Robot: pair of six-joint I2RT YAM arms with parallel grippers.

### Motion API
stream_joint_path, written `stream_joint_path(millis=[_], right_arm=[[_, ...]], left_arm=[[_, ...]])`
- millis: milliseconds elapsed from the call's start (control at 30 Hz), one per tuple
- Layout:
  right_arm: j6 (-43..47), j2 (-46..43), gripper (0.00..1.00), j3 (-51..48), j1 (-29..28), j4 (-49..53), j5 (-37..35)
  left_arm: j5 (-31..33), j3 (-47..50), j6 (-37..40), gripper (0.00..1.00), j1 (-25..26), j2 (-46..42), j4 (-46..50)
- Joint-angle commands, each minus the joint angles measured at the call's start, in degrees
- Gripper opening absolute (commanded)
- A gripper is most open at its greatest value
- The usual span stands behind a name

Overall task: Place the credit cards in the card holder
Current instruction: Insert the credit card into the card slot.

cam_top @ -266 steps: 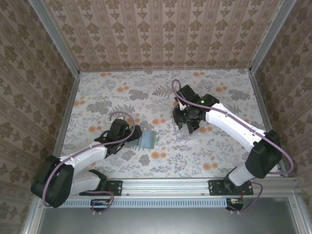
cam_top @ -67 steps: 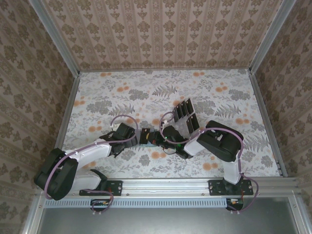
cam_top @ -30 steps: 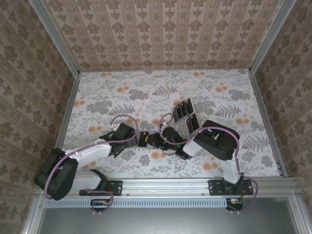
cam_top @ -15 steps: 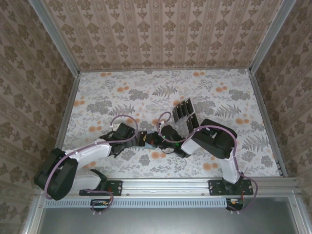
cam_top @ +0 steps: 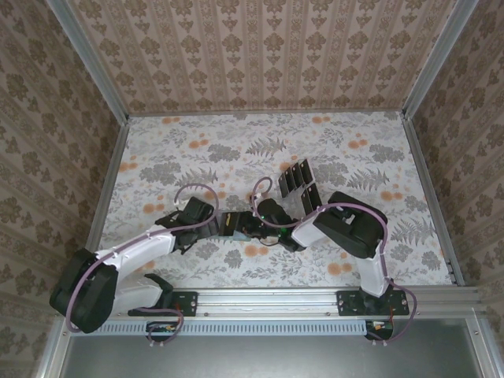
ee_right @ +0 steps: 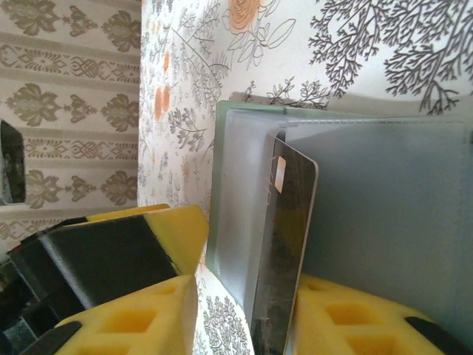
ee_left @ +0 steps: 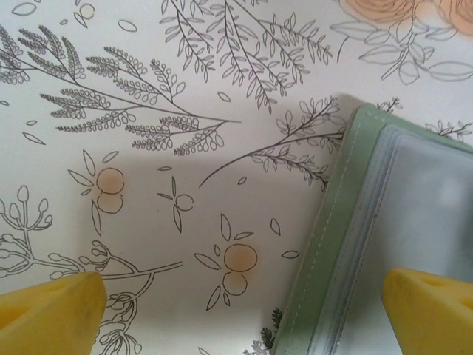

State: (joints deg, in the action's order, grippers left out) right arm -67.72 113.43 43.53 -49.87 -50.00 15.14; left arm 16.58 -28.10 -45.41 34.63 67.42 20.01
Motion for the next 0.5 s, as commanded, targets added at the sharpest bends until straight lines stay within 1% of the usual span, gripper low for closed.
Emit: stream_joint_path(millis=[0, 300, 467], right_arm=[[2.9, -1.1, 0.41, 0.2, 0.6, 11.0, -0.6], [7.5, -4.4, 0.41, 2.5, 1.0, 22.5, -2.4], [8.2, -3.9, 0.34, 3.9, 1.0, 25.2, -2.4]], left_arm=[[-1.3, -1.6, 1.1, 0.98, -1.0, -0.7, 1.3], [-3.7, -1.9, 1.9, 0.98, -2.5, -0.4, -0.9], [-4.3, -1.6, 2.1, 0.98, -2.6, 0.1, -1.7]])
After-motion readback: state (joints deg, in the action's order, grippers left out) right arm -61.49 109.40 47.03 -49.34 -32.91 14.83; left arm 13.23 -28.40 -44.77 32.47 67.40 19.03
